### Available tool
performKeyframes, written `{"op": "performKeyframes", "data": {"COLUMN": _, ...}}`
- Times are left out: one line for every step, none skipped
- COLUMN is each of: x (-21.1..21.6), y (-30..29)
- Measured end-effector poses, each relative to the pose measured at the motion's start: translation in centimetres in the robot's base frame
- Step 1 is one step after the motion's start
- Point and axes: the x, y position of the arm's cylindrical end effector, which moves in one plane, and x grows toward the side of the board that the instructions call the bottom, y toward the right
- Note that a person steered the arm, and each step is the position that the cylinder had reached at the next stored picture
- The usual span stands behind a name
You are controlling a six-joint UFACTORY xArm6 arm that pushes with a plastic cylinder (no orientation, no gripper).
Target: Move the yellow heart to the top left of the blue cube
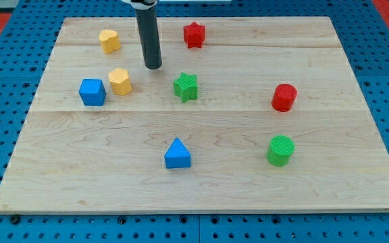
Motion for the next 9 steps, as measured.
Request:
{"op": "performKeyframes", "data": {"x": 0.0, "y": 0.8}}
{"op": "performKeyframes", "data": {"x": 0.3, "y": 3.4}}
{"op": "performKeyframes", "data": {"x": -0.1, "y": 4.3}}
{"op": "performKeyframes", "data": {"x": 0.2, "y": 6.4}}
{"op": "performKeyframes", "data": {"x": 0.2, "y": 9.5}}
{"op": "performKeyframes", "data": {"x": 2.5, "y": 13.9}}
{"op": "performKeyframes", "data": {"x": 0.3, "y": 10.8}}
{"op": "performKeyframes", "data": {"x": -6.0, "y": 7.3}}
{"op": "performKeyframes", "data": {"x": -6.6, "y": 5.5}}
